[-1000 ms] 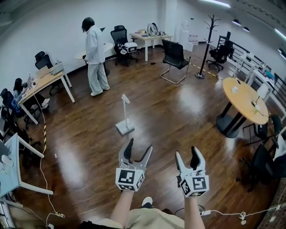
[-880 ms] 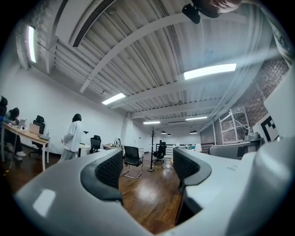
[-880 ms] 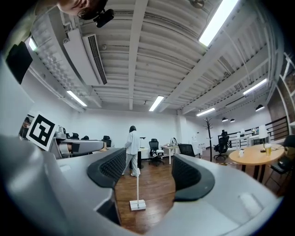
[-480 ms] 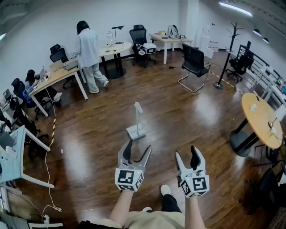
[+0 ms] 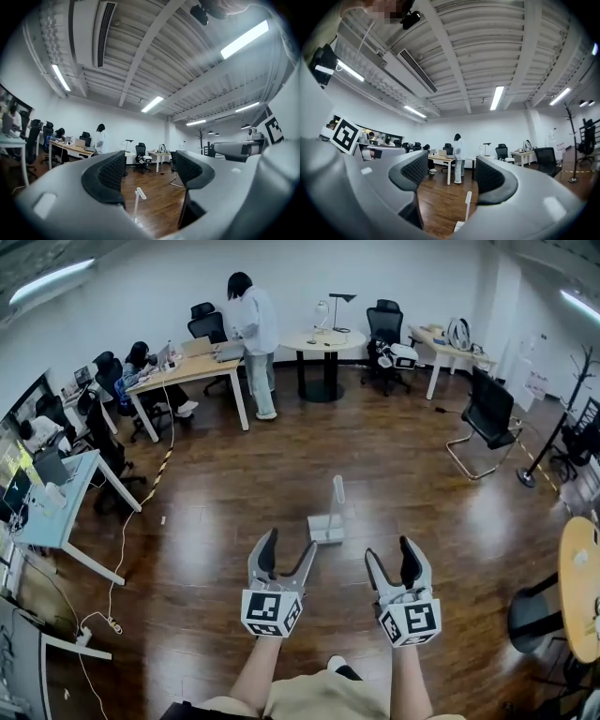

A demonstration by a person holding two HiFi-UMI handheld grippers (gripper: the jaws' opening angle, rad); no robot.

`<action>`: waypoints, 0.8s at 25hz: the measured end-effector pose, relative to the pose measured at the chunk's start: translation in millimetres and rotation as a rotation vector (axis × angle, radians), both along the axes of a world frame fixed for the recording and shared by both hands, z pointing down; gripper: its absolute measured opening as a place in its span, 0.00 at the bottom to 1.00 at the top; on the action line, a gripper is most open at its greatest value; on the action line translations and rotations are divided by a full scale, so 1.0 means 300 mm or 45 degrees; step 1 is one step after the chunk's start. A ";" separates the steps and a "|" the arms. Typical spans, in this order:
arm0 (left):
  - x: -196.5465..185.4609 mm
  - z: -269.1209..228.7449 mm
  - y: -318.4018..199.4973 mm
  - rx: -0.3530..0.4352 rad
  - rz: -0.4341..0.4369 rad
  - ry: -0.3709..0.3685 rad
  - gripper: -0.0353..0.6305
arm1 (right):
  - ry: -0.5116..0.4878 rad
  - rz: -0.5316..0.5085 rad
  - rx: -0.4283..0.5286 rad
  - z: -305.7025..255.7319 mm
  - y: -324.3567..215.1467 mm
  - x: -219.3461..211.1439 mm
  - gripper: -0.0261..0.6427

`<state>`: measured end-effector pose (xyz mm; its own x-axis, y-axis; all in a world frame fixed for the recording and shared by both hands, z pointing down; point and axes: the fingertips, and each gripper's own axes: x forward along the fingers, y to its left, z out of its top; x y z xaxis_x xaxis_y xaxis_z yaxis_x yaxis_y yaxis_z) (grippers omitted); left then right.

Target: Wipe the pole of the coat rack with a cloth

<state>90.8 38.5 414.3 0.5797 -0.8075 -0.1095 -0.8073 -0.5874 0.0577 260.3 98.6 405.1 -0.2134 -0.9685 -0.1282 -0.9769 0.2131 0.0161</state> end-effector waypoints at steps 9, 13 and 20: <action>-0.136 0.054 -0.163 -0.050 -0.207 -0.033 0.53 | -0.064 -0.204 -0.058 0.078 -0.279 -0.067 0.49; -0.193 0.076 -0.294 -0.068 -0.258 -0.037 0.53 | -0.062 -0.253 -0.092 0.114 -0.425 -0.123 0.49; -0.235 0.147 -0.724 -0.077 -0.214 -0.021 0.53 | -0.054 -0.231 -0.152 0.219 -0.807 -0.176 0.49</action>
